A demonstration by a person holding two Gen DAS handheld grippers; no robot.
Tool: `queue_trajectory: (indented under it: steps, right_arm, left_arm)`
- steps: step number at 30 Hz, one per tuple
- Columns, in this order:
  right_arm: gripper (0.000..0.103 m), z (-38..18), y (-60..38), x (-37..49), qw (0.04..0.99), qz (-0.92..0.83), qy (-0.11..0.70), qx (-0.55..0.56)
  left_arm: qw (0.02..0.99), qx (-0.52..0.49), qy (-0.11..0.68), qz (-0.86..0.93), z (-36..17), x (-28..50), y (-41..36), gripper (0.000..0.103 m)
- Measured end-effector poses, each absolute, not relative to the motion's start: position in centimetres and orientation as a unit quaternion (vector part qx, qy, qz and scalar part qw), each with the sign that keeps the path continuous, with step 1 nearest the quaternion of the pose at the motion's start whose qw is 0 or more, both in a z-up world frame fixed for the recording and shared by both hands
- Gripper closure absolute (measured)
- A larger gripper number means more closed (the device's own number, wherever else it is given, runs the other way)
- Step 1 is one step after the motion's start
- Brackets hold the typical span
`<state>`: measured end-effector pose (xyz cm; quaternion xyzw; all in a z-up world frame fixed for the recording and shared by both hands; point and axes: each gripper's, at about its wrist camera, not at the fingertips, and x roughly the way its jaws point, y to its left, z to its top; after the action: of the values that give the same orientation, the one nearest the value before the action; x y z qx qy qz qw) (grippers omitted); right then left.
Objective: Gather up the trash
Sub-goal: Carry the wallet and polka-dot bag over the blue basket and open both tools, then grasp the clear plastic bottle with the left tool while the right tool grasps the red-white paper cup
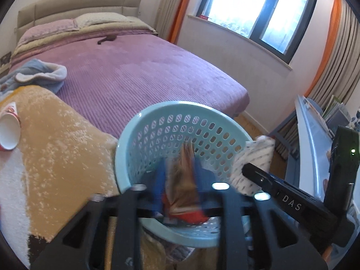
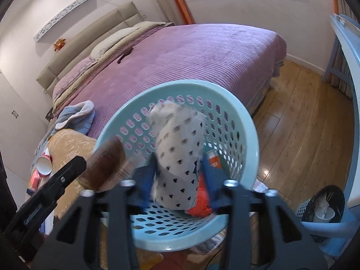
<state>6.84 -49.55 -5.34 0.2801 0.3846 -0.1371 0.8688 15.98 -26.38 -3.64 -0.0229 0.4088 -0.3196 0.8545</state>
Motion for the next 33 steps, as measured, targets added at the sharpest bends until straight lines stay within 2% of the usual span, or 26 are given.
queue_trajectory:
  steps: [2, 15, 28, 31, 33]
  right_arm:
    - [0.049, -5.3, -49.6, 6.5, 0.871, -0.139, 0.379, 0.278]
    - [0.049, -2.3, -46.8, 6.3, 0.891, -0.102, 0.36, 0.257]
    - [0.049, 1.7, -39.6, 6.2, 0.912, -0.043, 0.334, 0.235]
    - [0.049, 3.0, -37.6, 6.9, 0.921, -0.027, 0.328, 0.21]
    - [0.049, 4.1, -35.7, 7.8, 0.926, -0.002, 0.324, 0.194]
  left_arm:
    - [0.859, -0.028, 0.401, -0.316, -3.4, 15.8, -25.8, 0.053]
    - [0.875, -0.047, 0.369, -0.309, 0.4, 13.9, -23.4, 0.053]
    - [0.921, -0.084, 0.293, -0.243, 6.2, 11.6, -12.7, 0.052]
    - [0.933, -0.087, 0.276, -0.215, 7.2, 11.1, -8.8, 0.044]
    - [0.94, -0.085, 0.266, -0.196, 7.8, 10.9, -7.0, 0.033]
